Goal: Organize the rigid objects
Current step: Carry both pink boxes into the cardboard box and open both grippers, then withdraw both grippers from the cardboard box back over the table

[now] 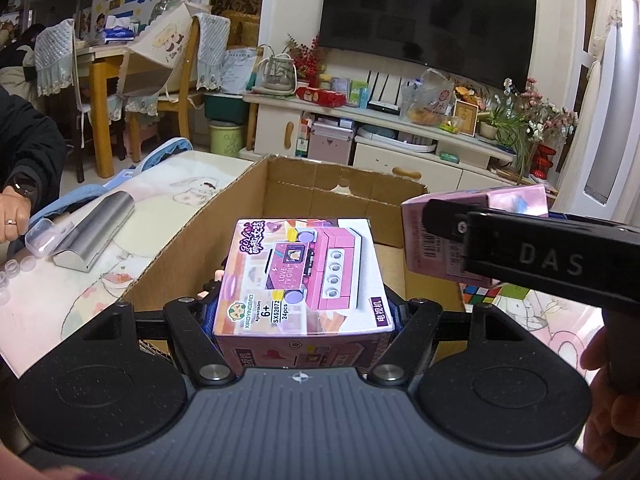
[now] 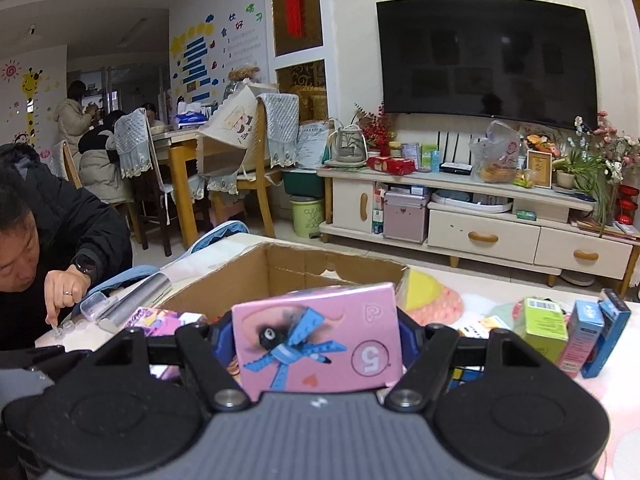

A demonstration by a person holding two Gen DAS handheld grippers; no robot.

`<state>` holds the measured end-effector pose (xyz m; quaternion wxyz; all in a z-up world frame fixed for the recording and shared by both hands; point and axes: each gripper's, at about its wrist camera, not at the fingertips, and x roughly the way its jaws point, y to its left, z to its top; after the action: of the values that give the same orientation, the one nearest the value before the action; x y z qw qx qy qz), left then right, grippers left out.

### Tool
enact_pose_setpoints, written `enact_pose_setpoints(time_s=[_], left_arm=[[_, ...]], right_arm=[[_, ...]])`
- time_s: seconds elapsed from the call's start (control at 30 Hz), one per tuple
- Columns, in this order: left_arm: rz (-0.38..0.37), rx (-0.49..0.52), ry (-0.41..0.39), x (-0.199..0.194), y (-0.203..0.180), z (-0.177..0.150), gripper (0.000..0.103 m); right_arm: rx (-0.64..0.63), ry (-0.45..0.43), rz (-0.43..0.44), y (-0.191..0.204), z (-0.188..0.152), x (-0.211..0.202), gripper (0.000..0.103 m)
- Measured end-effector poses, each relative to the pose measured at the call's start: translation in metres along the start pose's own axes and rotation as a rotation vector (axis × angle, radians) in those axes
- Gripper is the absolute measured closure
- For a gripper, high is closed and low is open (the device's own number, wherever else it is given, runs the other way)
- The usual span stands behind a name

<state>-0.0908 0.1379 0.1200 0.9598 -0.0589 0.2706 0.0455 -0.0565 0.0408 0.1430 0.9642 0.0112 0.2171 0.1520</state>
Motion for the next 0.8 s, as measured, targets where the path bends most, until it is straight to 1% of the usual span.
enact_pose_setpoints(time_s=[0.17,0.33,0.37,0.43,0.6,0.67,0.8], left_arm=[[0.005,0.002,0.014,0.002,0.001,0.002,0.014],[0.018,0.007,0.009,0.0,0.001,0.003,0.013],[0.02,0.008,0.007,0.0,0.001,0.003,0.013],[0.021,0.006,0.002,-0.001,0.002,0.004,0.005],[0.029,0.013,-0.008,-0.002,0.002,0.004,0.002],[0.03,0.01,-0.012,-0.003,0.002,0.004,0.001],[0.041,0.022,-0.025,-0.003,0.002,0.004,0.0]], right_arm=[[-0.002,0.018,-0.001,0.004,0.0,0.01,0.03],[-0.009,0.032,-0.003,0.009,-0.001,0.016,0.029],[-0.011,0.036,-0.001,0.009,-0.001,0.017,0.029],[-0.009,0.043,0.003,0.009,-0.001,0.019,0.029],[0.0,0.035,-0.007,0.009,-0.001,0.016,0.029],[-0.003,0.024,-0.015,0.009,0.001,0.015,0.025],[-0.014,-0.005,-0.049,0.009,0.002,0.009,0.02]])
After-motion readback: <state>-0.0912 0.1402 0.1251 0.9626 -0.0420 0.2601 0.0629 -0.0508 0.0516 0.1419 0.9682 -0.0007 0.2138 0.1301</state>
